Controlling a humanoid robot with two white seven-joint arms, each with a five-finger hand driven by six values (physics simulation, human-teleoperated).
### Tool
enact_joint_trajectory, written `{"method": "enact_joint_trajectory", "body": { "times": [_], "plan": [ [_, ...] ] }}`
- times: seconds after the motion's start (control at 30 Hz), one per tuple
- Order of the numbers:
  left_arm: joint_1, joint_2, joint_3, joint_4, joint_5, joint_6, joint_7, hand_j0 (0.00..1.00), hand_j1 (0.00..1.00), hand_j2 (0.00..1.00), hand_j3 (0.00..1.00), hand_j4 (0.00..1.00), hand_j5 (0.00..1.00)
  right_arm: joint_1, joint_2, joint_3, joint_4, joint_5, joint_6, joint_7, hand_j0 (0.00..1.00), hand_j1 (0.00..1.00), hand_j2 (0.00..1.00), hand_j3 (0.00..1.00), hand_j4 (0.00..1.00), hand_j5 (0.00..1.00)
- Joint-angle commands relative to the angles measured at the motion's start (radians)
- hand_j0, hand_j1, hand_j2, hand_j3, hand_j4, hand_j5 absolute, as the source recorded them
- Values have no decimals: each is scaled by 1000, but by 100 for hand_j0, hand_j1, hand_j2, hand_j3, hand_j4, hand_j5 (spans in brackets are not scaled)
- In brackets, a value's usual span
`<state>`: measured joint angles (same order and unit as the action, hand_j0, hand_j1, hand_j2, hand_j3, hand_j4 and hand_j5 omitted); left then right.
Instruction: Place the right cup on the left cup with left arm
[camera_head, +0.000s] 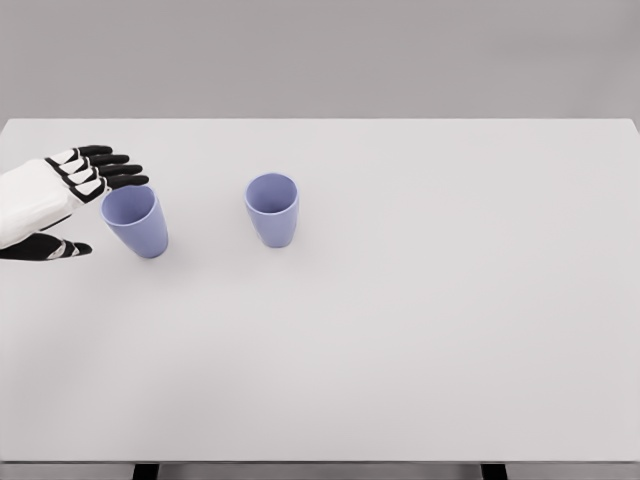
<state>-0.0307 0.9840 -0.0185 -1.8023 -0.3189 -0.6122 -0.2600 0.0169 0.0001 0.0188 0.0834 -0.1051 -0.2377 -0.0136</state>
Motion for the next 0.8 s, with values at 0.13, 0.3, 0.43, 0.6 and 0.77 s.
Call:
{"method": "enact_joint_trajectory", "body": {
  "times": [0.13,0.3,0.43,0.6,0.77],
  "plan": [
    [-2,2,2,0,-3,1,-15,100,100,100,100,100,100,3,0,3,1,1,0,1,100,100,100,100,100,100],
    [-15,2,2,0,-8,1,-15,100,100,100,100,100,100,3,0,1,1,-1,0,1,100,100,100,100,100,100],
    [-14,4,0,0,-8,1,-15,100,100,100,100,100,100,3,0,1,3,-1,0,1,100,100,100,100,100,100],
    [-72,145,-58,0,1,1,-10,100,100,100,100,100,100,3,0,1,1,-1,0,1,100,100,100,100,100,100],
    [-416,147,-441,0,-45,1,-15,100,100,100,100,100,100,3,0,1,1,-1,0,1,100,100,100,100,100,100]
  ]
}}
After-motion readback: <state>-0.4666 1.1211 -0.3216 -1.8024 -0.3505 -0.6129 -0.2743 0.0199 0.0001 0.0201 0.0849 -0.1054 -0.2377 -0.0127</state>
